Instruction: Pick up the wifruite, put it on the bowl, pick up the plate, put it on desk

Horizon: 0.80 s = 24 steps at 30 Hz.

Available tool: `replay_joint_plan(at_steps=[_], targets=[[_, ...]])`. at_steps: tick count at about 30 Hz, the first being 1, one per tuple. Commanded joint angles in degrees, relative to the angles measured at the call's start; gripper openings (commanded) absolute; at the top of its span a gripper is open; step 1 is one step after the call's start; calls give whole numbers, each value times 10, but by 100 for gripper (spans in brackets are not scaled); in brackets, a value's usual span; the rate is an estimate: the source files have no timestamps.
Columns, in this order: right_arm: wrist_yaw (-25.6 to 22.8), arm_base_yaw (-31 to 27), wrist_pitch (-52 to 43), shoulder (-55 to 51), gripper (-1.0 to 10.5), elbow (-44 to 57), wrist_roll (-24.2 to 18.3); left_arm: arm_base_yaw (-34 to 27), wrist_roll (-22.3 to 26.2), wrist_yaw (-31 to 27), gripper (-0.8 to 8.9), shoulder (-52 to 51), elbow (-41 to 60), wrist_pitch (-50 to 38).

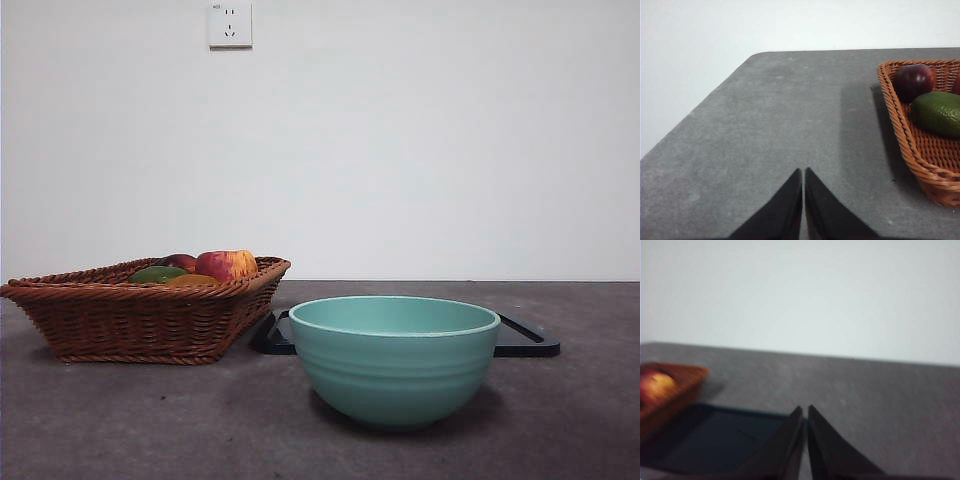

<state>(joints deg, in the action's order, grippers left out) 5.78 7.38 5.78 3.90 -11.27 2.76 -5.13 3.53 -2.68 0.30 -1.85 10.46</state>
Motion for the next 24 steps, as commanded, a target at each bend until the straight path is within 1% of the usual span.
replay_joint_plan(at_steps=[1, 6, 10, 12, 15, 24], targets=[[-14, -1, -7, -25, 10, 31, -6, -2, -1, 0, 8, -1, 12, 3], [-13, -1, -14, -37, 10, 78, -2, -2, -1, 0, 8, -1, 12, 3], [-13, -1, -9, -37, 10, 107, 19, -2, -1, 0, 8, -1, 12, 3], [-14, -1, 22, -37, 10, 106, 23, -2, -1, 0, 8, -1, 12, 3], [-13, -1, 44, -37, 10, 106, 24, -2, -1, 0, 8, -1, 12, 3], [-14, -1, 32, -37, 10, 106, 24, -2, -1, 0, 8, -1, 12, 3]])
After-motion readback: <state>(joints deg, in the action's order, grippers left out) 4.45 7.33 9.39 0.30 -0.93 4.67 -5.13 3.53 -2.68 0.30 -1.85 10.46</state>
